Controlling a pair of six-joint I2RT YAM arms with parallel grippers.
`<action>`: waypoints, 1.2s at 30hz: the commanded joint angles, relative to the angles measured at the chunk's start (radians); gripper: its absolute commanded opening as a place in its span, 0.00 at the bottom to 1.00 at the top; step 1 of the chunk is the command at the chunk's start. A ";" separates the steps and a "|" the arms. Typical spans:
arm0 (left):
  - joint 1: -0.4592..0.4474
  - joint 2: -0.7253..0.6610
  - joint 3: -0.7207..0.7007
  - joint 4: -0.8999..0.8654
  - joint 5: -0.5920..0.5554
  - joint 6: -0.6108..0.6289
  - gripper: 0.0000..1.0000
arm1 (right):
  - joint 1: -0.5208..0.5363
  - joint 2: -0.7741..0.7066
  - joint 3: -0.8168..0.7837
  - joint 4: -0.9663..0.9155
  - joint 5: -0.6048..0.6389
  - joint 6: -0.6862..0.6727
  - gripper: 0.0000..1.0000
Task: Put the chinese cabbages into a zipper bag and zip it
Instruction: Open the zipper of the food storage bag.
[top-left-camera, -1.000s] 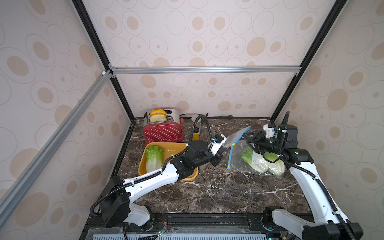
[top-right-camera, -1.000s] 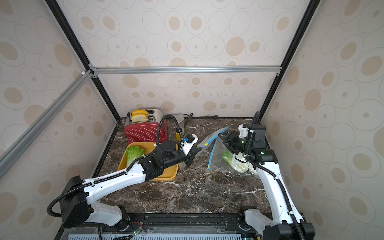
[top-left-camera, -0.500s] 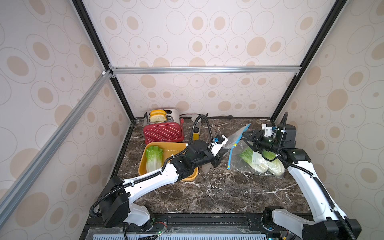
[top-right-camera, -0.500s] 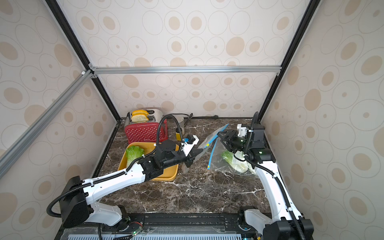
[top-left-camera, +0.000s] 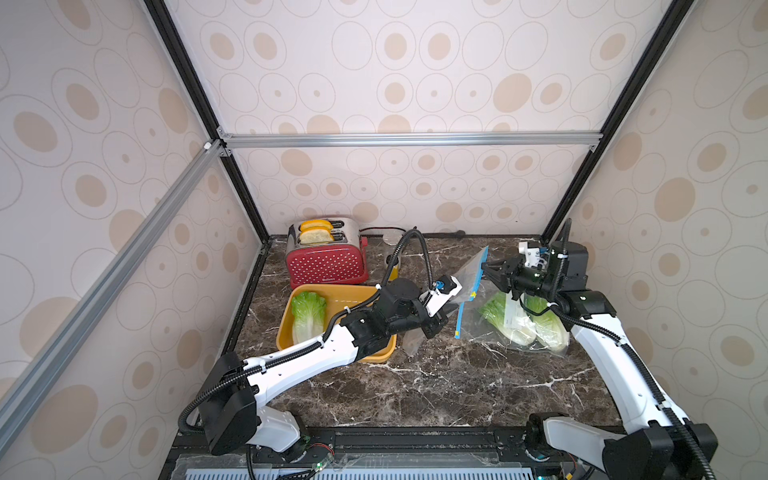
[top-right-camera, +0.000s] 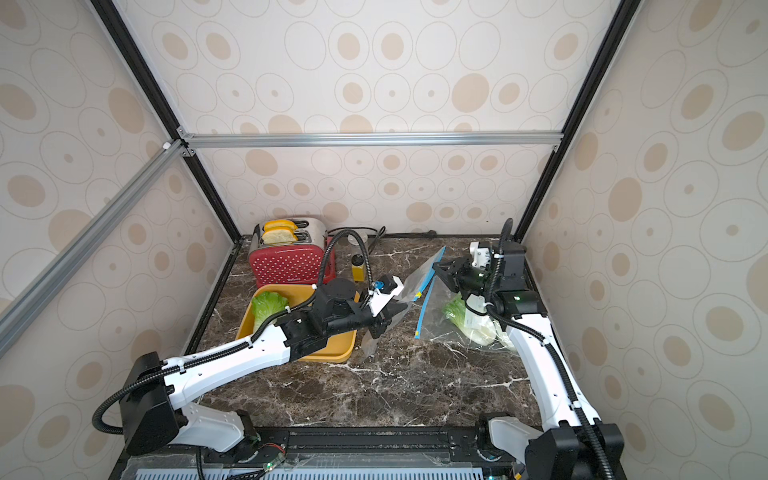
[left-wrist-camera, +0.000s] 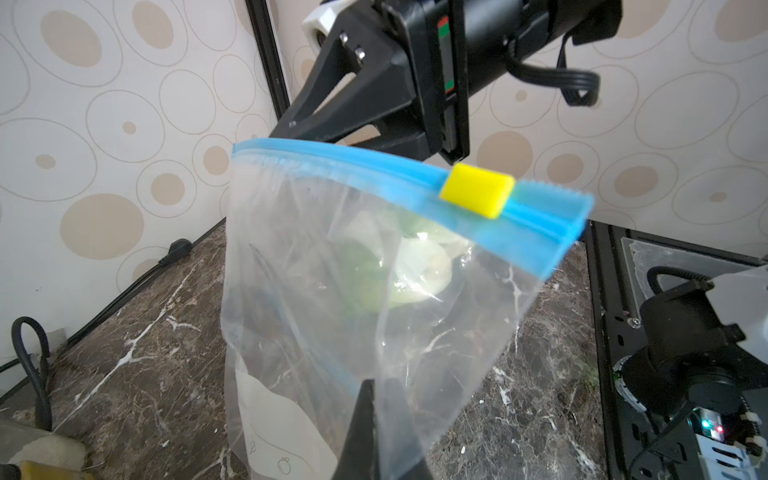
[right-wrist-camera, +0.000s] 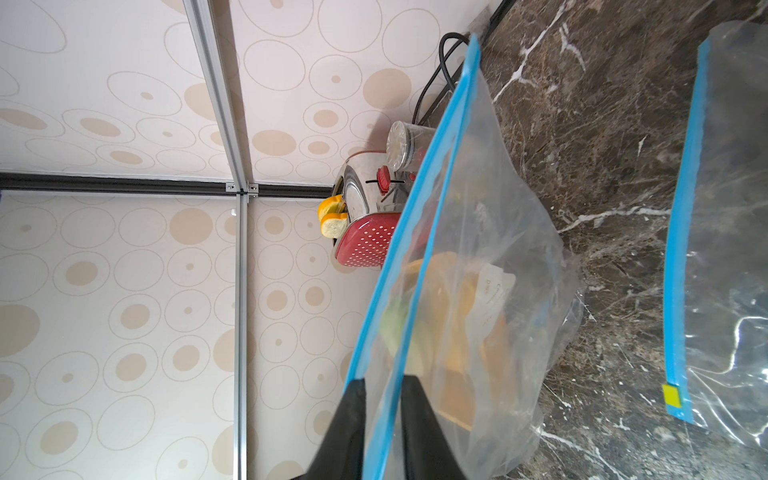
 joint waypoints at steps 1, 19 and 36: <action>-0.007 -0.007 0.034 -0.030 0.004 0.048 0.00 | 0.009 0.004 0.021 0.034 -0.007 0.018 0.13; -0.007 -0.011 0.047 0.012 0.001 0.030 0.00 | 0.039 0.004 -0.034 0.051 0.002 0.032 0.19; -0.007 -0.065 0.046 -0.130 -0.116 -0.013 0.69 | 0.055 0.051 0.239 -0.266 0.149 -0.276 0.00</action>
